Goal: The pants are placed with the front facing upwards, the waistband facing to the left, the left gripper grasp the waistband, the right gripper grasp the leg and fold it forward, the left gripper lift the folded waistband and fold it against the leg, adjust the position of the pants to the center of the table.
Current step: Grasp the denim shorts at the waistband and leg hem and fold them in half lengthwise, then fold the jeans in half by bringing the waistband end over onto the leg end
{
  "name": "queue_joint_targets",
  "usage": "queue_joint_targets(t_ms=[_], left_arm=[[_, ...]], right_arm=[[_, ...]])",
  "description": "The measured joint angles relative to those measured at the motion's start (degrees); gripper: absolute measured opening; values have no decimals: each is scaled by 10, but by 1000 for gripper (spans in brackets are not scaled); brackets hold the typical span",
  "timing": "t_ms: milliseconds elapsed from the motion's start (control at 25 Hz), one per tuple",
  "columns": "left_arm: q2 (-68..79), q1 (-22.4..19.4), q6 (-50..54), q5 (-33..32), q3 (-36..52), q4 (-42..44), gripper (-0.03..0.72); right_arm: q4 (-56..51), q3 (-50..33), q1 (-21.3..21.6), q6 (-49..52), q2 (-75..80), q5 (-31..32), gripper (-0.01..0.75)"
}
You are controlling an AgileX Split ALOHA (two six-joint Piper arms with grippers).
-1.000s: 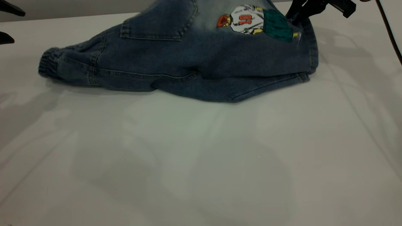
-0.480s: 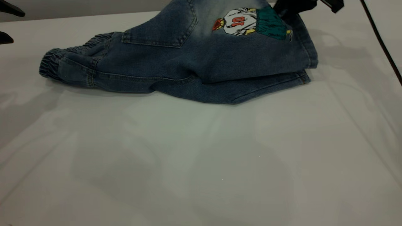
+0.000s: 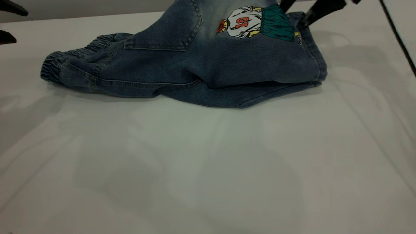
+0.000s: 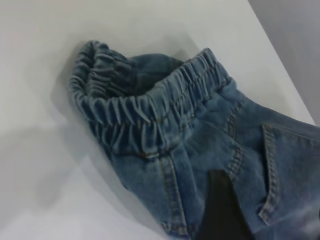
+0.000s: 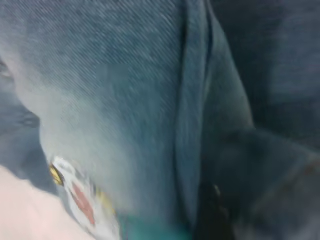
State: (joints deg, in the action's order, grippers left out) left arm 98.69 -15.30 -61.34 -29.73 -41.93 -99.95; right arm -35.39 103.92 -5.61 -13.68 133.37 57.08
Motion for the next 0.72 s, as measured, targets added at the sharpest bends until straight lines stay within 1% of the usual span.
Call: queue_joint_targets(t_ms=[200,400,560,720], left_arm=[[0,0,0,0,0,0,412],[0,0,-4,-1,0,0,412],[0,0,-42,-1,0,0,412],[0,0,-40,23,0,50,412]], right_arm=[[1,13,5,-4,-30,-31,428],[-13,39,-3,-5,-57,-3,431],[-17,40,-30,-7,-54,45,431],[-23,40,-72,-18,-54,46,431]])
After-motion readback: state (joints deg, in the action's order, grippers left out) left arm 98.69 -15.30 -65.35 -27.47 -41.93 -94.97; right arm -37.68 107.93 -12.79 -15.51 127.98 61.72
